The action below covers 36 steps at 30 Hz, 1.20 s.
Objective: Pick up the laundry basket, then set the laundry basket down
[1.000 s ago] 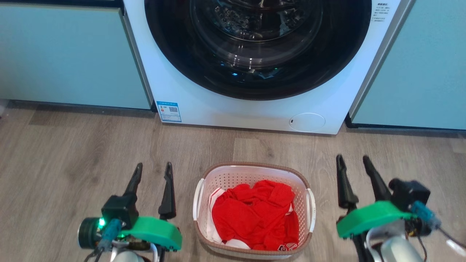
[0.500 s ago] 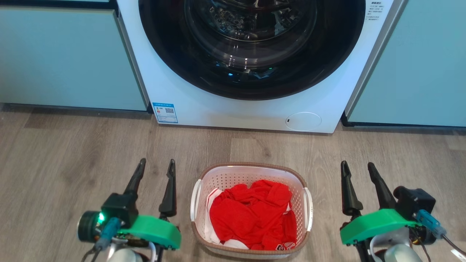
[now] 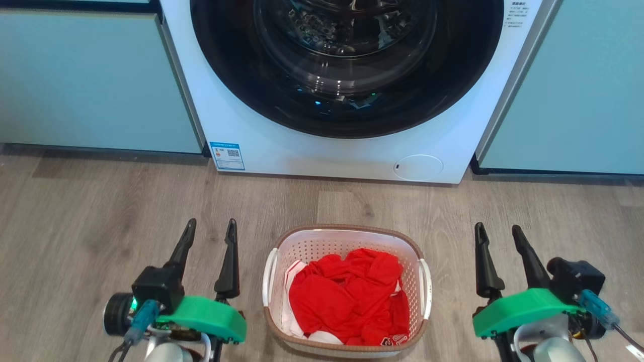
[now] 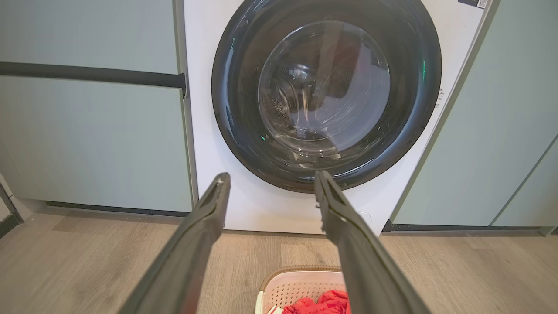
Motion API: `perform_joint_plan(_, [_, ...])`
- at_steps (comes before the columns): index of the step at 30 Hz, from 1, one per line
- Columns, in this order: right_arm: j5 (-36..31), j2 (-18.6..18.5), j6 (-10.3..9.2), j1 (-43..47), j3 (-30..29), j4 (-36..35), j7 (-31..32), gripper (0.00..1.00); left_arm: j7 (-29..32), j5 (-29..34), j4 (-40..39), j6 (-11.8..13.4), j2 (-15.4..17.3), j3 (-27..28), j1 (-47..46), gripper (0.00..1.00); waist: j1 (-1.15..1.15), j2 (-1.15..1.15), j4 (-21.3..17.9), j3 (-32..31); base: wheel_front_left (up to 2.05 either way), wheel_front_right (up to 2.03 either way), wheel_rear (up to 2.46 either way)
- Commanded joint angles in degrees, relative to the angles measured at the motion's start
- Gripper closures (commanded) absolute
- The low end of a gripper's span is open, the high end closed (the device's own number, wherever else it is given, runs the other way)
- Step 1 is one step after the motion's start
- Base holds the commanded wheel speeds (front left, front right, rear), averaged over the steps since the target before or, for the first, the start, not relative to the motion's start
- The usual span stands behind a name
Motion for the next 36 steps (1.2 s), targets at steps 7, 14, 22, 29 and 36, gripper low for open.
perform_joint_plan(7, [0.03,-0.31,0.41,-1.69,1.63,-1.41,-0.76,0.00,-0.53,-1.26,-1.07,-0.18,-0.35,1.65,-1.79,0.00,0.00,0.00,-0.31,-0.15,0.00,0.00,0.00])
perform_joint_plan(14, [-0.03,0.01,0.01,0.00,0.39,0.42,0.00,1.00,0.00,-4.02,1.26,0.01,-0.02,-0.09,0.02,1.00,0.00,0.00,-0.53,-0.07,0.00,0.00,0.00])
perform_joint_plan(22, [3.25,-0.08,0.02,0.16,0.37,2.65,0.70,1.00,0.84,-7.61,3.57,-0.22,0.19,0.42,0.65,1.00,0.00,0.00,-0.87,-0.01,0.00,0.00,0.00])
perform_joint_plan(29, [7.50,-0.35,0.04,-0.37,-0.11,2.94,1.64,1.00,1.76,-12.15,3.95,-0.75,0.46,1.24,0.11,1.00,0.00,0.00,-1.26,0.04,0.00,0.00,0.00])
perform_joint_plan(36, [11.69,-0.56,0.06,-0.84,-0.62,3.16,2.60,1.00,2.67,-16.65,4.35,-1.29,0.67,2.09,-0.42,1.00,0.00,0.00,-1.65,0.09,0.00,0.00,0.00])
